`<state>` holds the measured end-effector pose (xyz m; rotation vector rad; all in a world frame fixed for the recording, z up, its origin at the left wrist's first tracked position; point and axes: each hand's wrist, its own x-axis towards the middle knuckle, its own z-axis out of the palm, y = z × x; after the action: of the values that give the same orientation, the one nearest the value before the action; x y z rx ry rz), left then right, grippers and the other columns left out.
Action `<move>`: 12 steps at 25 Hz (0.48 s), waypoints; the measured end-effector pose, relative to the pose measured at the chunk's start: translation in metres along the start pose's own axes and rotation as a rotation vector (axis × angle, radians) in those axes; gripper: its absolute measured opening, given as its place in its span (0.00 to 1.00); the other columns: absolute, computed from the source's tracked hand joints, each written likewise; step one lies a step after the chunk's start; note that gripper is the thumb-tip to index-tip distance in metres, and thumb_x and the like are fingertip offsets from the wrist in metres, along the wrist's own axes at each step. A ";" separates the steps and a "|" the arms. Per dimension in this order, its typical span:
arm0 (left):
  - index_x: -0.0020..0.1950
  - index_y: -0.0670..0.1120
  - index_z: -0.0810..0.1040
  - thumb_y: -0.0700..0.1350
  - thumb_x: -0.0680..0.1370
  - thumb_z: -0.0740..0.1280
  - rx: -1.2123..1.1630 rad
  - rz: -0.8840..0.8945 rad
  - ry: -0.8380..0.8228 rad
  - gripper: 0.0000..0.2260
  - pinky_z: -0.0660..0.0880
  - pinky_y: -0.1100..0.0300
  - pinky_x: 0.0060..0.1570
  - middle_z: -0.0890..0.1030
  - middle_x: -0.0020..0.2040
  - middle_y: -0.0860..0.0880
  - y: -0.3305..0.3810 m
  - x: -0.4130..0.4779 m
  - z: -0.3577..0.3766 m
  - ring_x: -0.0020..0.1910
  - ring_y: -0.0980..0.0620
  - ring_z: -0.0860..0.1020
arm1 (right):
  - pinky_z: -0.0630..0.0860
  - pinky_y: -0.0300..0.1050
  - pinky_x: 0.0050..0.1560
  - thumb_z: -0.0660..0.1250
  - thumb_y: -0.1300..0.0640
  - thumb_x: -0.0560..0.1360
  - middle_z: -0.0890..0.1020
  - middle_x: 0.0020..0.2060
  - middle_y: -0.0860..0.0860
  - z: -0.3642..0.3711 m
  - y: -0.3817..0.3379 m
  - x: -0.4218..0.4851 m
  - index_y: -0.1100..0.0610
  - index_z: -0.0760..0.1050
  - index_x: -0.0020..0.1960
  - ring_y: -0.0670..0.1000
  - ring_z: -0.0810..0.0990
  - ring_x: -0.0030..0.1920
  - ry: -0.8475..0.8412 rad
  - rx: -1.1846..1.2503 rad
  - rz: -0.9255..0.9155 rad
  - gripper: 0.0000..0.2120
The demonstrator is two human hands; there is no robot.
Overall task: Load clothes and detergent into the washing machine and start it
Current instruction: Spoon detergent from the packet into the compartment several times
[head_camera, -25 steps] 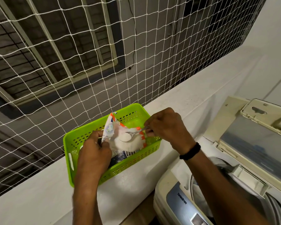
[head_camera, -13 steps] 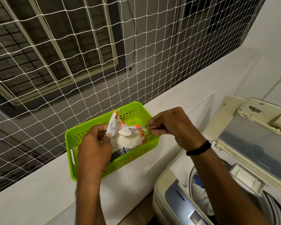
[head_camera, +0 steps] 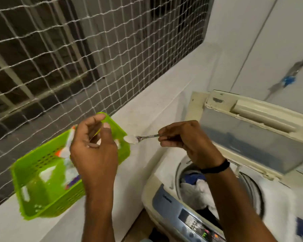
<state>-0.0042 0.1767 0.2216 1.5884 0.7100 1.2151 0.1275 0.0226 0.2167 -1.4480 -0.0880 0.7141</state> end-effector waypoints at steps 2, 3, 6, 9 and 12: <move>0.54 0.48 0.79 0.38 0.78 0.66 -0.045 0.005 -0.097 0.08 0.77 0.61 0.52 0.83 0.51 0.53 -0.002 -0.018 0.030 0.50 0.55 0.82 | 0.84 0.47 0.44 0.61 0.73 0.74 0.84 0.39 0.67 -0.030 0.010 -0.006 0.73 0.81 0.47 0.59 0.85 0.39 0.081 0.040 0.000 0.09; 0.54 0.47 0.79 0.37 0.78 0.66 -0.041 0.019 -0.163 0.08 0.76 0.65 0.51 0.83 0.50 0.53 -0.004 -0.029 0.047 0.49 0.58 0.81 | 0.84 0.47 0.46 0.61 0.73 0.74 0.83 0.38 0.66 -0.048 0.016 -0.010 0.73 0.81 0.47 0.59 0.84 0.39 0.132 0.063 -0.001 0.10; 0.54 0.48 0.79 0.37 0.78 0.67 0.012 0.021 -0.349 0.08 0.75 0.70 0.48 0.82 0.48 0.57 -0.012 -0.060 0.091 0.47 0.62 0.81 | 0.83 0.47 0.49 0.60 0.74 0.75 0.82 0.38 0.65 -0.098 0.042 -0.017 0.73 0.79 0.47 0.59 0.83 0.40 0.285 0.175 0.034 0.09; 0.54 0.47 0.81 0.38 0.77 0.67 0.047 -0.040 -0.516 0.08 0.76 0.70 0.48 0.83 0.49 0.54 -0.033 -0.088 0.133 0.48 0.57 0.81 | 0.82 0.53 0.53 0.64 0.73 0.73 0.83 0.40 0.64 -0.151 0.076 -0.019 0.70 0.80 0.46 0.60 0.84 0.44 0.436 0.239 0.042 0.07; 0.51 0.46 0.82 0.39 0.76 0.69 -0.002 -0.203 -0.639 0.06 0.80 0.59 0.51 0.85 0.48 0.50 -0.066 -0.115 0.174 0.48 0.51 0.83 | 0.80 0.58 0.56 0.67 0.69 0.71 0.84 0.41 0.60 -0.198 0.109 -0.018 0.63 0.81 0.44 0.59 0.84 0.45 0.610 0.254 0.072 0.05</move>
<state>0.1281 0.0401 0.1136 1.7226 0.4343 0.5068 0.1630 -0.1632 0.0916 -1.3697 0.5105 0.3018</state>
